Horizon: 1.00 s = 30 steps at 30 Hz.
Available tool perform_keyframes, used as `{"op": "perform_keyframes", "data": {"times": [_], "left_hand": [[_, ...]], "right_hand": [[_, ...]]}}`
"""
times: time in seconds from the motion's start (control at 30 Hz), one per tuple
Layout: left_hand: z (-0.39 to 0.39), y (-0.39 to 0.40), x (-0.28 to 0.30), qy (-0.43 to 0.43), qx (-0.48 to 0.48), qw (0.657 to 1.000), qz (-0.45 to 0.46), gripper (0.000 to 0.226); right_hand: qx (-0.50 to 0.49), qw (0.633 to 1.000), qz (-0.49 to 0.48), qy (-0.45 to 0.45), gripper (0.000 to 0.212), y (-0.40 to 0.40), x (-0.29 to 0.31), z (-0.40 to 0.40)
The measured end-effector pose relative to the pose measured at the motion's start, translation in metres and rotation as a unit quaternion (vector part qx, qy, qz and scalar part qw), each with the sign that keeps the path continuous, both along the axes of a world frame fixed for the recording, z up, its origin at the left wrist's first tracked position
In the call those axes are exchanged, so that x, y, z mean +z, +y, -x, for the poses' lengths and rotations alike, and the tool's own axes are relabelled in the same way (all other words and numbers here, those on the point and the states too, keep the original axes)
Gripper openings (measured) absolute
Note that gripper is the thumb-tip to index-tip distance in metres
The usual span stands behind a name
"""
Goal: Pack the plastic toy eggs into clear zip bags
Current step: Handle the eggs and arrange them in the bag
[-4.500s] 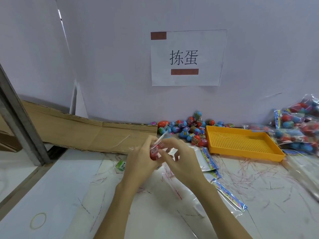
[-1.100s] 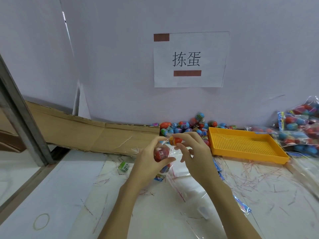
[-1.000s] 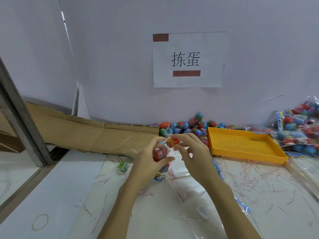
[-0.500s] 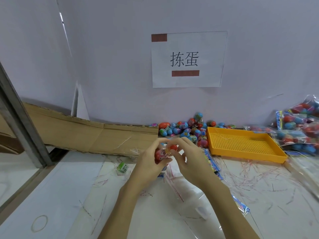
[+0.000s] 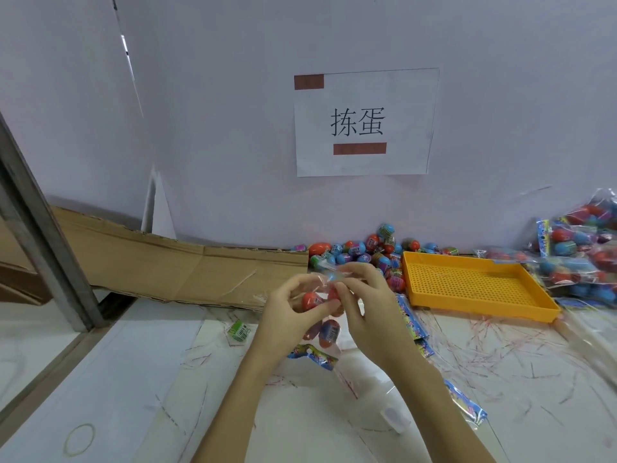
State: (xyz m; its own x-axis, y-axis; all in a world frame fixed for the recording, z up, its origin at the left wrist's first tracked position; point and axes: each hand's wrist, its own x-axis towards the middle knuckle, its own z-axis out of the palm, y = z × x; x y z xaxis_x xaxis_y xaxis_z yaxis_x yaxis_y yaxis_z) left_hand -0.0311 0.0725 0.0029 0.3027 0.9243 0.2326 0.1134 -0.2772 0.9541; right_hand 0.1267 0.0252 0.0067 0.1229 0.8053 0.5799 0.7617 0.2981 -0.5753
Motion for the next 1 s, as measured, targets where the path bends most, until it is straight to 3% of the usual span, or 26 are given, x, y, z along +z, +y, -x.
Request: {"op": "perform_keyframes", "data": {"times": [0.2,0.33,0.4,0.5,0.57,0.7,0.83,1.0], "left_hand": [[0.001,0.003,0.001,-0.077,0.065,0.994,0.051,0.065],[-0.003,0.001,-0.002,-0.127,0.067,0.987,0.071,0.058],[-0.005,0.001,-0.002,-0.152,0.044,0.983,0.095,0.047],[-0.004,0.001,0.001,-0.222,-0.011,0.966,0.132,0.029],[-0.001,0.004,0.0,-0.221,0.002,0.967,0.131,0.016],[-0.001,0.006,-0.006,-0.216,0.014,0.967,0.133,0.014],[-0.002,0.004,-0.006,-0.179,0.003,0.977,0.116,0.019],[-0.002,0.007,-0.005,-0.207,-0.002,0.965,0.16,0.024]], "right_hand": [[-0.026,0.999,0.007,0.02,0.021,-0.001,0.0,0.002],[0.093,0.965,0.068,0.236,0.06,-0.002,0.004,0.01],[0.08,0.951,0.069,0.289,0.075,0.001,0.001,0.011],[0.024,0.939,0.075,0.335,0.054,0.001,-0.001,0.008],[0.026,0.918,0.084,0.386,0.033,0.002,-0.003,0.0],[0.069,0.898,0.15,0.407,0.012,0.002,0.004,0.0],[0.045,0.925,0.086,0.367,0.01,0.001,0.002,0.005],[0.015,0.929,0.05,0.367,0.02,0.001,-0.001,0.001]]}}
